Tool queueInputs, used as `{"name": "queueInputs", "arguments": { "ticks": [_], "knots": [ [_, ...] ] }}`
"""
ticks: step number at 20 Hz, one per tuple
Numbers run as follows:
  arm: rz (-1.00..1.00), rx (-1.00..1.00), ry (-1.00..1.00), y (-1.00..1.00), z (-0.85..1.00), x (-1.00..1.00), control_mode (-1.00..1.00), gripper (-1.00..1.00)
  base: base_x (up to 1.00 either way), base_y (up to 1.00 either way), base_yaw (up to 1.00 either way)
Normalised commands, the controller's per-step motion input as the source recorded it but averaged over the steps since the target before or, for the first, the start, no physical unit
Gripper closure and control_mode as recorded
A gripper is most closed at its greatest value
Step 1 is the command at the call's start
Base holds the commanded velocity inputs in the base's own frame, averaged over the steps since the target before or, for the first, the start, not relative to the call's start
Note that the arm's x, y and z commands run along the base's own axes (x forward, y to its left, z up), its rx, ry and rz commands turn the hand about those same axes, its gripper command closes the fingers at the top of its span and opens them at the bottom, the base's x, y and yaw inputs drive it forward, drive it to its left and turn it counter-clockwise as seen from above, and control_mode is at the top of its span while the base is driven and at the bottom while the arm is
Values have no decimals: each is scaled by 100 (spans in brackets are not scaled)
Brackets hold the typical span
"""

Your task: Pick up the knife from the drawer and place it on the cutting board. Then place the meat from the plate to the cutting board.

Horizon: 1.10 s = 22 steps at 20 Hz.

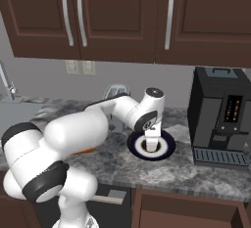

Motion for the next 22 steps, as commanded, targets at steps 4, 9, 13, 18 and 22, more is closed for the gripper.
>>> {"name": "queueInputs", "arguments": {
  "ticks": [4, 9, 13, 18, 22],
  "knots": [
    [51, -5, 0, -3, 0, 0, -100, -100, 0, 0, 0],
    [41, -12, -7, 6, 3, 0, -100, -100, 0, 0, 0],
    [39, -20, -13, 1, 5, 0, -100, -100, 0, 0, 0],
    [18, -12, -14, 7, 0, 0, -100, -100, 0, 0, 0],
    [11, -1, -6, 14, -5, 0, -100, -100, 0, 0, 0]
  ]
}}
